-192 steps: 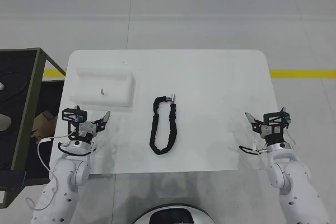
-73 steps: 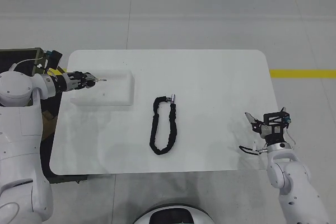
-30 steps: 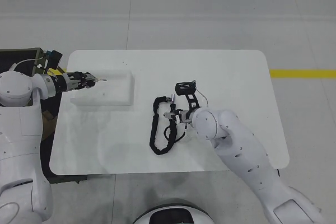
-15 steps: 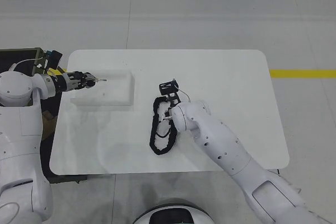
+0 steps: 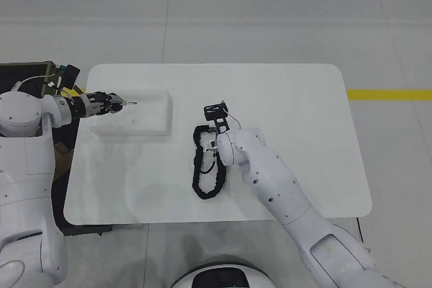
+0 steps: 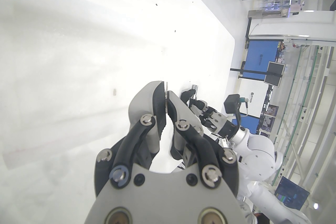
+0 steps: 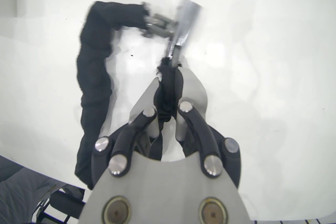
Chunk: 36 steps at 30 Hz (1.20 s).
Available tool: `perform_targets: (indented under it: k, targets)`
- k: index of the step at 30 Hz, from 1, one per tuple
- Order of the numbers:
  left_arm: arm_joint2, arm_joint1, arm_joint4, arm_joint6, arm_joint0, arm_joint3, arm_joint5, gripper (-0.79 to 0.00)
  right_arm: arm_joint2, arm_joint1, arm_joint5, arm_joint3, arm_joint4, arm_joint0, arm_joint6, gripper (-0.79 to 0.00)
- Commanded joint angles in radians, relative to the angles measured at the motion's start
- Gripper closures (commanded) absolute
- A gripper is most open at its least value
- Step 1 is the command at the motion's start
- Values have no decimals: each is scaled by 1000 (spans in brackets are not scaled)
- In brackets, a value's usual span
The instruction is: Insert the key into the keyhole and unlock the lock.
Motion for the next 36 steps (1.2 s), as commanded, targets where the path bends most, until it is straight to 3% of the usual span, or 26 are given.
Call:
perform_targets:
  k: [1, 5, 13, 24, 26, 29, 33, 36]
  targets:
    - [0, 0, 0, 0, 0, 0, 0, 0, 40, -7, -7, 1, 14, -10, -15, 0]
    - [0, 0, 0, 0, 0, 0, 0, 0, 133, -11, -44, -53, 38, -36, -20, 0]
    - [0, 0, 0, 0, 0, 0, 0, 0, 300, 2, -251, -259, 127, -113, -18, 0]
    - [0, 0, 0, 0, 0, 0, 0, 0, 300, 2, -251, -259, 127, -113, -18, 0]
    - [0, 0, 0, 0, 0, 0, 0, 0, 304, 4, -238, -329, 145, -210, -93, 0]
    - [0, 0, 0, 0, 0, 0, 0, 0, 361, 4, -224, -420, 260, -332, -181, 0]
    - [0, 0, 0, 0, 0, 0, 0, 0, 433, 0, -217, -443, 456, -382, -246, 0]
    - [0, 0, 0, 0, 0, 0, 0, 0, 478, -1, -281, -451, 608, -408, -311, 0]
